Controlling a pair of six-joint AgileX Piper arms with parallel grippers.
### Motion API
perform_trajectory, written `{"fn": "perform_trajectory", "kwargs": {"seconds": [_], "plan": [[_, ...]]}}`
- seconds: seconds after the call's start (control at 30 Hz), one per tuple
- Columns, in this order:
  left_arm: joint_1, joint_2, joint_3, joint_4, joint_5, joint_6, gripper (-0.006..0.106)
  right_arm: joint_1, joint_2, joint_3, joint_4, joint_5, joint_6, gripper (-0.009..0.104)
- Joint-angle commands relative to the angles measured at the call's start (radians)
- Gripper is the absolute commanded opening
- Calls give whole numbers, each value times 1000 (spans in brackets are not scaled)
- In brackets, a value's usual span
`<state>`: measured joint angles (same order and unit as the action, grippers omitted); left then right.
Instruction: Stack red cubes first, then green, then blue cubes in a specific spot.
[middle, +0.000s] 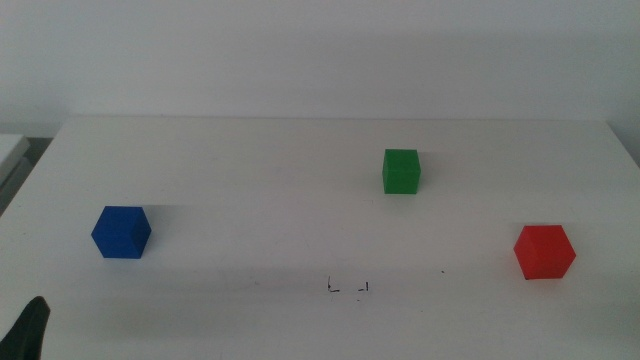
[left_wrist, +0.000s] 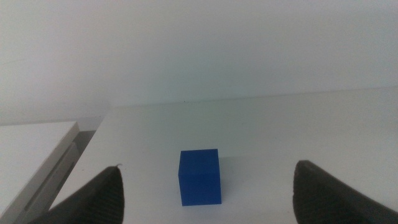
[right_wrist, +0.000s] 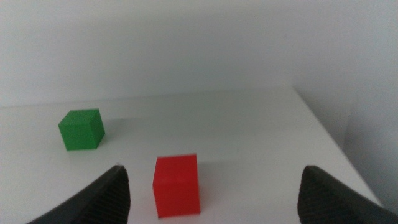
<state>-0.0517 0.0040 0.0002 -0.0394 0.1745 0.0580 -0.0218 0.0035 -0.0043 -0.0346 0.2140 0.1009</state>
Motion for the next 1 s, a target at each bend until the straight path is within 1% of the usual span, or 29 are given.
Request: {"fn": "perform_trajectory", "kwargs": {"seconds": [0.0, 0.1, 0.13, 0.2, 0.27, 0.33, 0.47, 0.63, 0.83, 0.9, 0.97], "plan": [[1, -4, 0, -1, -14, -4, 92, 2, -3, 4, -31, -51, -15, 90], [1, -4, 0, -1, -14, -4, 92, 2, -3, 4, -31, -53, -16, 90], [1, -4, 0, -1, -14, -4, 92, 2, -3, -5, -21, -51, -3, 90], [1, -4, 0, -1, -14, -4, 92, 2, 1, -54, -6, -48, 31, 90], [1, -4, 0, -1, -14, -4, 92, 2, 58, -133, -3, -19, 37, 90], [1, -4, 0, -1, -14, -4, 92, 2, 148, -230, -3, 60, 32, 90], [1, -4, 0, -1, -14, -2, 92, 2, 357, -463, 1, 264, 29, 90], [1, -4, 0, -1, -14, -2, 92, 2, 579, -742, 35, 528, 29, 90], [1, -4, 0, -1, -14, -2, 92, 2, 746, -944, 44, 763, -6, 90], [1, -4, 0, -1, -14, -2, 92, 2, 794, -989, 76, 824, -34, 90], [1, -4, 0, -1, -14, -2, 92, 2, 842, -1019, 125, 870, -78, 90]]}}
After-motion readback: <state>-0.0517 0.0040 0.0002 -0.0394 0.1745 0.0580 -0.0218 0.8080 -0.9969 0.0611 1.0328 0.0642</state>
